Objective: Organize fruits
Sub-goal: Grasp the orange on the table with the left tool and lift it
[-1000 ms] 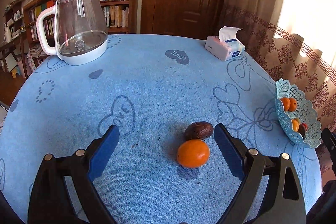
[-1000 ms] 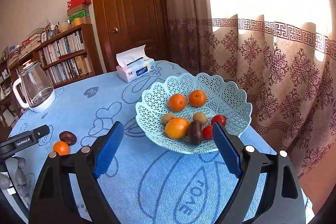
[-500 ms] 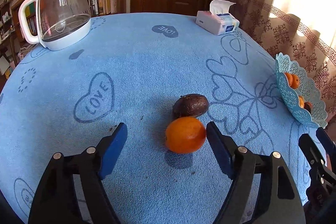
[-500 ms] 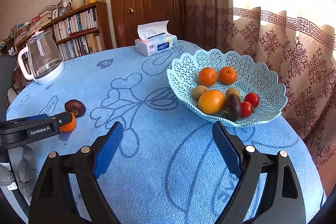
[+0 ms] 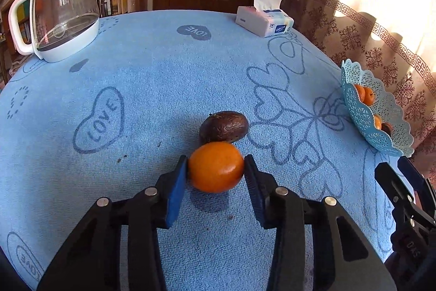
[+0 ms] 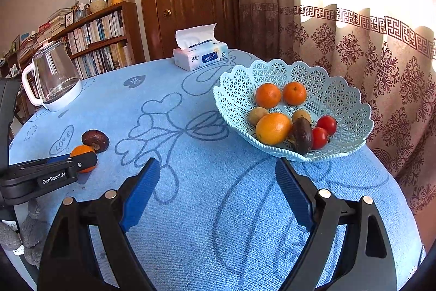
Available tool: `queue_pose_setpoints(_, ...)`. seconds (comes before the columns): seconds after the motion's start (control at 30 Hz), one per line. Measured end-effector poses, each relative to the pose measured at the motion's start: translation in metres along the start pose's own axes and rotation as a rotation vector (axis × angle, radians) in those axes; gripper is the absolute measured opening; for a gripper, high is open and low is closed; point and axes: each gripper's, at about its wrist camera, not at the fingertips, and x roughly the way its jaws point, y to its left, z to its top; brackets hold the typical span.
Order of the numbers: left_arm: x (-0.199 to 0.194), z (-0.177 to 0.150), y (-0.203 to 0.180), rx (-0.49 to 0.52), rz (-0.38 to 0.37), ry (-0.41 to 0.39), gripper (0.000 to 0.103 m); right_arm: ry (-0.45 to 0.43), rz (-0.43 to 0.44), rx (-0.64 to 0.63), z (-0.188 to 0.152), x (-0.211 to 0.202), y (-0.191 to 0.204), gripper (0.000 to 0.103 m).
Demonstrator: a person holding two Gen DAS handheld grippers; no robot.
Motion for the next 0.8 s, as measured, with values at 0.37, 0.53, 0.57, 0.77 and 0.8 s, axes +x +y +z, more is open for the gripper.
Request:
queue_pose_setpoints(0.37, -0.036, 0.011, 0.015, -0.073, 0.067, -0.18, 0.042, 0.016, 0.001, -0.005, -0.001, 0.003, 0.0, 0.088)
queue_pose_setpoints(0.53, -0.039, 0.014, 0.032, -0.142, 0.144, -0.204, 0.042, 0.043, 0.009, -0.042, 0.0, 0.008, 0.008, 0.088)
queue_pose_setpoints(0.57, -0.038, 0.014, 0.036, -0.156, 0.157, -0.206, 0.042, 0.052, 0.014, -0.057, 0.001, 0.009, 0.011, 0.088)
queue_pose_setpoints(0.77, -0.034, 0.014, 0.058, -0.233, 0.214, -0.189, 0.042, 0.125, 0.144, -0.116, 0.006, 0.021, 0.039, 0.088)
queue_pose_setpoints(0.8, -0.033, 0.014, 0.06, -0.242, 0.221, -0.186, 0.042, 0.145, 0.178, -0.121, 0.008, 0.024, 0.046, 0.088)
